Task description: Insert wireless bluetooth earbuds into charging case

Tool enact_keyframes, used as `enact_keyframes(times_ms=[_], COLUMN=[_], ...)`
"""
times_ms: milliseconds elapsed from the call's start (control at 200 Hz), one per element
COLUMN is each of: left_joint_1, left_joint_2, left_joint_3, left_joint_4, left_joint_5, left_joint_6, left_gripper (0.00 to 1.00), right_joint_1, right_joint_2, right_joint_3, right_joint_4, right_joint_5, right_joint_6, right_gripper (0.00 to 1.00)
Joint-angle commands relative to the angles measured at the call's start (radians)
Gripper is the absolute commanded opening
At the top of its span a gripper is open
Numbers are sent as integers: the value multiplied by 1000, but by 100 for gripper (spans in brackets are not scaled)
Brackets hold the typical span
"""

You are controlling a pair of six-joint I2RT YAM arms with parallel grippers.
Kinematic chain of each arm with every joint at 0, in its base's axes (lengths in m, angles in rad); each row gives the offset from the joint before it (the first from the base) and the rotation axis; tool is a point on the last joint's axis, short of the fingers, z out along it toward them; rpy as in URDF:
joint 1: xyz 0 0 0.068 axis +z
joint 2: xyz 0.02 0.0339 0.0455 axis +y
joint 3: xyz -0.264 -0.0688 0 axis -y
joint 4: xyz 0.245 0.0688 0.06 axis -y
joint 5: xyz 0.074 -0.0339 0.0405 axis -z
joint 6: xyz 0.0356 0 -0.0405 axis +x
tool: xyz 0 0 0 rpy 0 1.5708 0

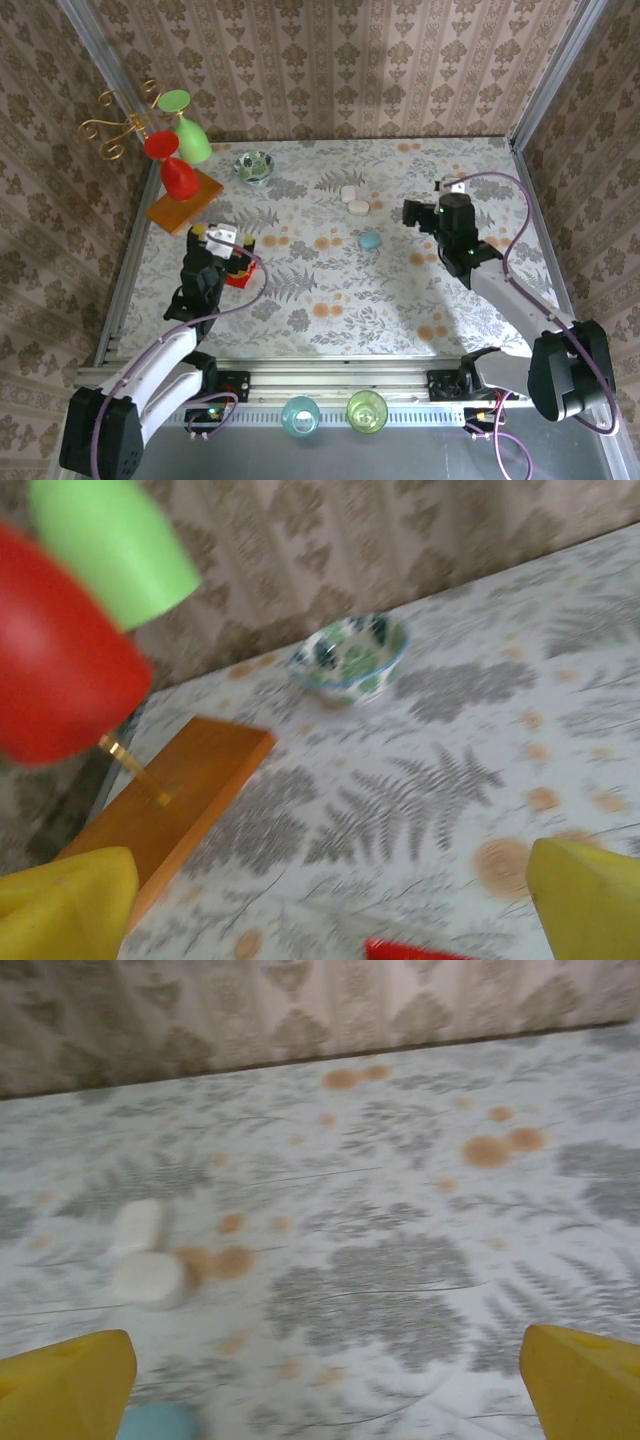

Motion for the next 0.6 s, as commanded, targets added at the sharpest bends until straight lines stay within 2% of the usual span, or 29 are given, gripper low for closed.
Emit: enact_keyframes(times_ms=[0, 100, 190, 400, 455, 595], left_joint_1=[94, 182, 242, 285, 289, 292], left_joint_2=[29, 94, 187, 454, 508, 663], left_joint_3=[-49, -81, -87, -53, -16, 93], left_joint_4=[98, 204, 298, 540, 547, 493], left_joint_5=[-3, 73, 125, 207, 224, 263], left_joint_6=[-27, -75, -117, -146, -153, -130], left_gripper=[100, 100, 100, 100, 100, 100], right_joint_1=[-76, -140, -159, -164, -170, -178], right_joint_2=[20, 64, 131, 347, 329, 337], right_joint_3=[-121, -218, -261, -304, -298, -298], right_joint_4=[178, 365, 509, 782, 734, 748], right_joint_5=[87, 38, 7, -71, -83, -102], right_joint_6=[-141, -123, -129, -167, -161, -159], right_gripper=[100, 100, 100, 100, 100, 100])
